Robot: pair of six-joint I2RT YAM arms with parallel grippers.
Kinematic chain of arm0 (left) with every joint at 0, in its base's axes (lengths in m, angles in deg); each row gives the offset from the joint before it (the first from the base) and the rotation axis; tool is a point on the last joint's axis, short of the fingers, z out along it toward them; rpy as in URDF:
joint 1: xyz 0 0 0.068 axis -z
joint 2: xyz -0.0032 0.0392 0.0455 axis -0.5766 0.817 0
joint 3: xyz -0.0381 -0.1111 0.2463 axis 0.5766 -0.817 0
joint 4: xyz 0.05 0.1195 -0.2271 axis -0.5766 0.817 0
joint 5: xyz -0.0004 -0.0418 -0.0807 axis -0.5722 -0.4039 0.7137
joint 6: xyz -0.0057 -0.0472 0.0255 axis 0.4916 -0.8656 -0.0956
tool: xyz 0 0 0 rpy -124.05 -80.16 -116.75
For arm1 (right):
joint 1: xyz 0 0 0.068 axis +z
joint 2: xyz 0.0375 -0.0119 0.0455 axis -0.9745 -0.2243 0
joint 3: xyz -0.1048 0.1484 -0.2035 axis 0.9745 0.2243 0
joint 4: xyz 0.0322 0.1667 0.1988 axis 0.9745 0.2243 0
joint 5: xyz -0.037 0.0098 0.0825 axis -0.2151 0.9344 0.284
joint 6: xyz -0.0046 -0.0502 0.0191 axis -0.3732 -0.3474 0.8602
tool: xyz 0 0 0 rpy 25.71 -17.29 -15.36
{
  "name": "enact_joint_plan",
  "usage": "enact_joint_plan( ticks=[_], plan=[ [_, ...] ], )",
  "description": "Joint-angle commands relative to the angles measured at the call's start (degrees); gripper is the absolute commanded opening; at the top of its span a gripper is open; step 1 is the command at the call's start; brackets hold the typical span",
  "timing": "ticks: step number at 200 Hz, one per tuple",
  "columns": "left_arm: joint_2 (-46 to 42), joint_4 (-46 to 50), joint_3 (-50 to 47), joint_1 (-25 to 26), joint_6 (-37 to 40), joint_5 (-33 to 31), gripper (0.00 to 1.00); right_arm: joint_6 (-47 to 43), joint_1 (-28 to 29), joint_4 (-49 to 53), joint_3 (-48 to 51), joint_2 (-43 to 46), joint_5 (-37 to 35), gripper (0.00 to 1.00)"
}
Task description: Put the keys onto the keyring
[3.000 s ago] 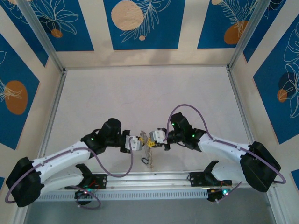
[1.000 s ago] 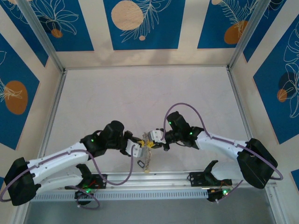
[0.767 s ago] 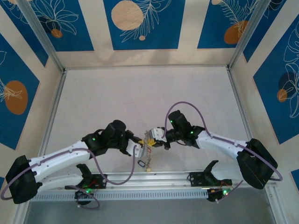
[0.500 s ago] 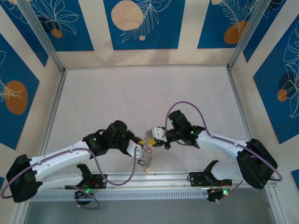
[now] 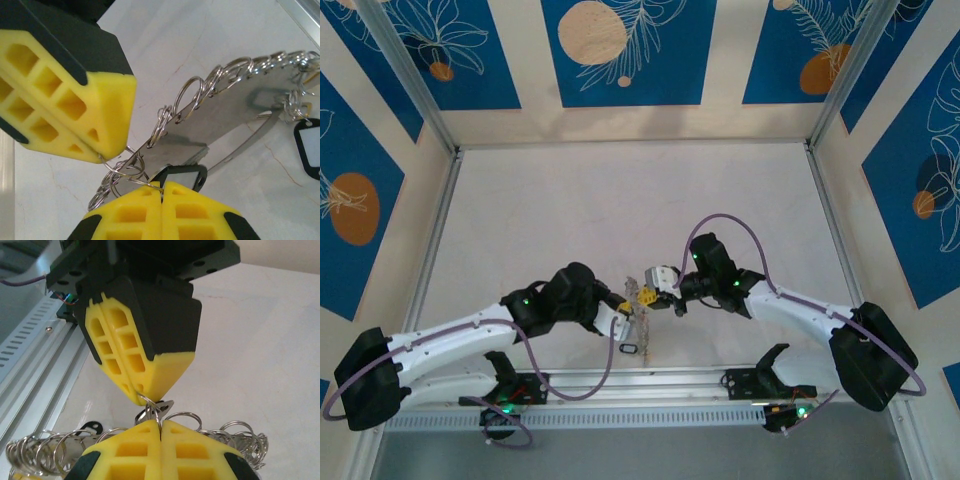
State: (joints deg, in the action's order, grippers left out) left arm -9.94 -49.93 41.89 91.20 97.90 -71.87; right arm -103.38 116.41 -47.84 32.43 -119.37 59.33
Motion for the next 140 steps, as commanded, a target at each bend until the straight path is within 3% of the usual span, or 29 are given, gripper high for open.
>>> enact_joint_plan(
  ticks=[1,140],
  plan=[
    [-0.2,-0.6,-1.4,1.2,0.1,-0.3,0.0,1.3,-0.5,-4.6,0.1,1.6,2.8,0.0],
    [-3.7,-9.8,-6.0,1.3,-2.6,-5.1,0.0,3.7,0.0,-5.3,1.0,0.0,3.1,0.0]
  ],
)
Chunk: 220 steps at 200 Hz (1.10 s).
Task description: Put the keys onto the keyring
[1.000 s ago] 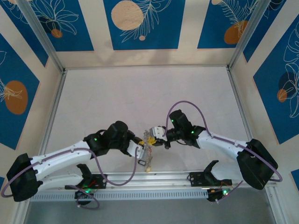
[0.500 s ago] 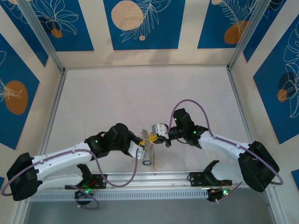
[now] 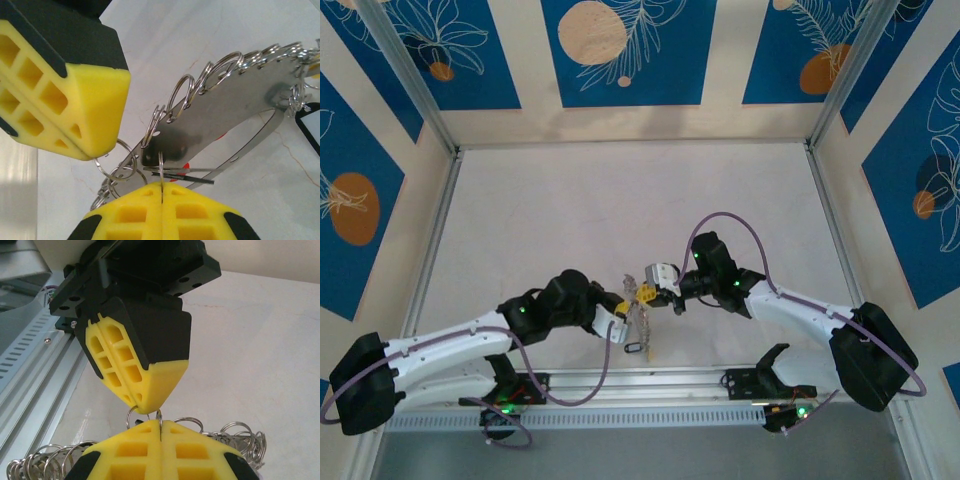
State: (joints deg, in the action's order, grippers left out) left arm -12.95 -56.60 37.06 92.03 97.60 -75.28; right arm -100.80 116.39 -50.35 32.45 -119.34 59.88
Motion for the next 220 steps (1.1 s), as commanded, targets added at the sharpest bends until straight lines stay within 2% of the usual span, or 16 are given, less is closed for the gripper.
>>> enact_joint_plan(
  ticks=[1,36,74,93,112,153,171,198,220],
  plan=[
    [-0.7,-3.2,-1.3,0.5,-2.5,-1.7,0.0,1.1,0.0,-2.8,1.1,0.0,2.6,0.0],
    [-2.9,-4.1,-2.8,-0.2,-6.7,-4.9,0.0,-0.2,0.0,-3.4,2.0,0.8,2.4,0.0],
    [-8.1,-2.2,-4.9,-2.2,-16.7,-6.4,0.0,-0.8,0.1,-3.9,2.5,0.8,1.6,0.0],
    [-10.2,2.6,-5.0,-3.2,-22.4,-8.0,0.0,-0.9,0.1,-4.0,2.4,0.4,1.5,0.0],
    [-10.8,7.8,-4.2,-3.7,-28.0,-12.8,0.0,-0.9,0.0,-4.3,2.3,-0.1,1.3,0.0],
    [-9.1,19.6,0.0,-7.1,-39.4,-18.6,0.0,-0.8,-0.2,-4.8,2.3,-0.6,0.9,0.0],
    [-8.1,24.2,2.3,-10.1,-43.0,-14.7,0.0,-0.7,-0.4,-4.7,2.3,-0.6,0.9,0.0],
    [-7.9,21.8,2.9,-12.8,-46.4,-9.0,0.0,-0.5,-0.6,-4.7,2.2,-0.8,1.2,0.0],
    [-4.2,20.9,3.7,-15.7,-47.0,-5.1,0.0,-0.6,-0.6,-4.6,2.2,-0.6,1.2,0.0]
  ],
)
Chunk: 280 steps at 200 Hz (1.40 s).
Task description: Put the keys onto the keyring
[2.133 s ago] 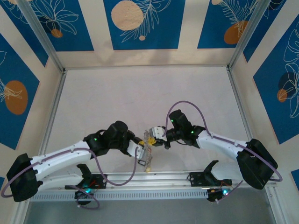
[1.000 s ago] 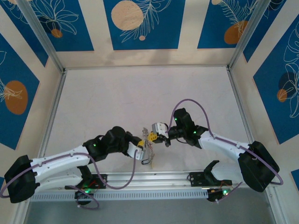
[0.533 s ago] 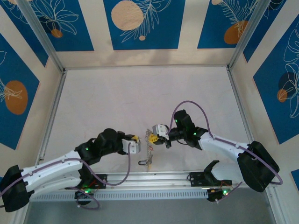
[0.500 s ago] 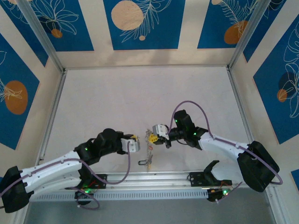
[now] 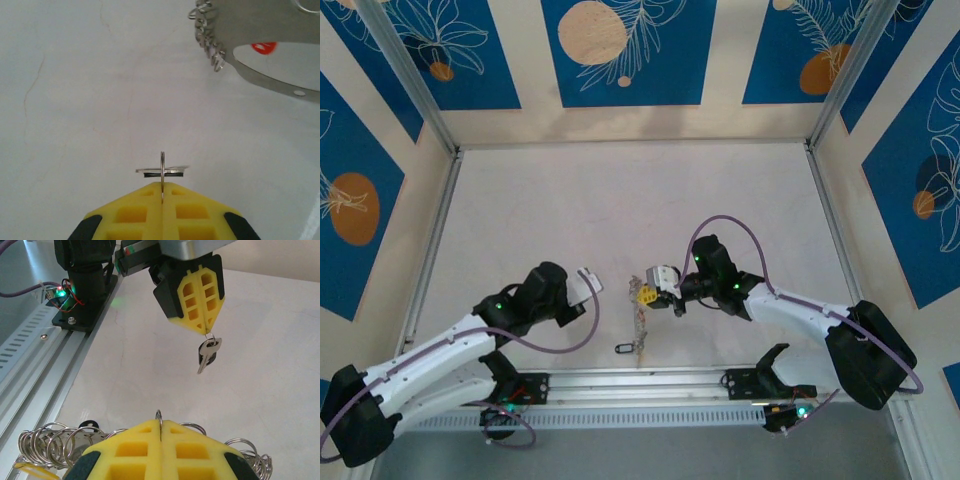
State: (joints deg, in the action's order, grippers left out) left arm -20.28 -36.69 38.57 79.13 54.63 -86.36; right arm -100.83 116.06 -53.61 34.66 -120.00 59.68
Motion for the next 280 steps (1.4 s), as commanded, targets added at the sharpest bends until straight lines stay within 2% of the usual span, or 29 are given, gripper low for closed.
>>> enact_joint_plan(
  ticks=[1,17,46,102,171,206,231,252,280],
  plan=[
    [3.4,1.0,2.3,-2.9,-3.9,6.3,0.0,-0.5,-0.3,-1.4,0.1,0.1,1.4,0.0],
    [8.4,2.2,4.4,-3.9,-3.0,8.7,0.0,-0.7,-0.3,-1.2,0.1,0.2,1.1,0.0],
    [18.2,5.2,9.2,-4.8,-1.8,5.4,0.0,-0.8,-0.4,-1.3,0.3,0.7,0.8,0.0],
    [31.4,0.5,14.4,-7.4,-2.0,8.1,0.0,-0.8,-0.8,-1.3,0.4,1.1,0.8,0.0],
    [47.3,7.0,25.9,-7.9,0.0,8.4,0.0,-0.8,-1.2,-0.9,0.4,1.8,0.5,0.0],
    [48.8,7.5,27.4,-8.0,-0.2,7.6,0.18,-0.8,-1.3,-1.0,0.5,1.8,0.6,0.0],
    [48.4,7.8,27.6,-8.3,-0.8,9.0,0.42,-0.8,-1.4,-0.9,0.6,1.8,0.6,0.0],
    [44.1,5.3,25.5,-9.1,-2.3,12.1,0.45,-0.9,-1.4,-0.8,0.7,1.8,0.5,0.0],
    [34.2,1.4,20.7,-9.6,-3.1,12.7,0.47,-0.9,-1.5,-1.0,0.8,1.7,0.5,0.0]
  ],
)
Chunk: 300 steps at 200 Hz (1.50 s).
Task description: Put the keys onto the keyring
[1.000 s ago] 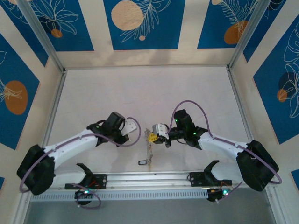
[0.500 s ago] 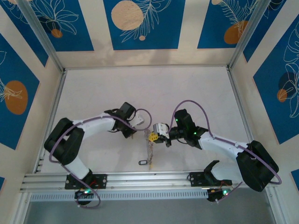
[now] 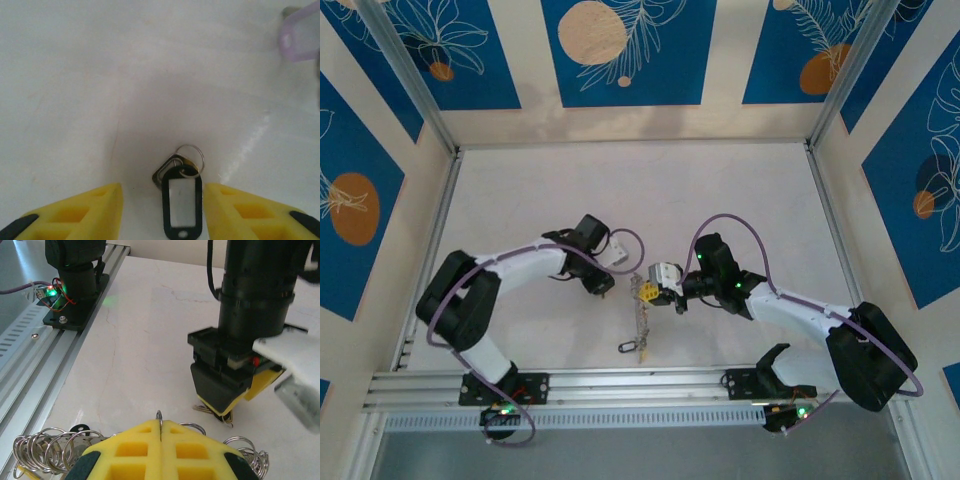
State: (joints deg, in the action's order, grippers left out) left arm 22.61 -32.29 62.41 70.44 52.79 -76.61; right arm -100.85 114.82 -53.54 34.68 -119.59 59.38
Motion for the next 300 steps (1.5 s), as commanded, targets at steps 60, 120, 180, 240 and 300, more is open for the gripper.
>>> enact_joint_plan(
  ticks=[60,120,180,240,300],
  plan=[
    [-35.6,-30.2,-26.3,-0.8,3.7,21.8,0.56,-0.8,-0.9,-0.6,0.6,1.3,1.0,0.0],
    [-34.6,-41.9,-31.4,3.8,10.0,29.3,0.53,-0.9,-0.9,-0.4,0.6,1.2,0.8,0.0],
    [-27.2,-45.4,-28.3,8.3,13.6,27.9,0.41,-1.0,-1.0,-0.1,0.4,1.0,0.7,0.0],
    [-23.6,-47.6,-27.1,9.7,13.7,25.3,0.33,-1.2,-0.9,0.1,0.3,0.7,0.8,0.0],
    [-20.9,-47.2,-25.1,10.1,14.5,27.0,0.2,-1.2,-0.8,0.0,0.5,0.9,0.5,0.0]
  ],
)
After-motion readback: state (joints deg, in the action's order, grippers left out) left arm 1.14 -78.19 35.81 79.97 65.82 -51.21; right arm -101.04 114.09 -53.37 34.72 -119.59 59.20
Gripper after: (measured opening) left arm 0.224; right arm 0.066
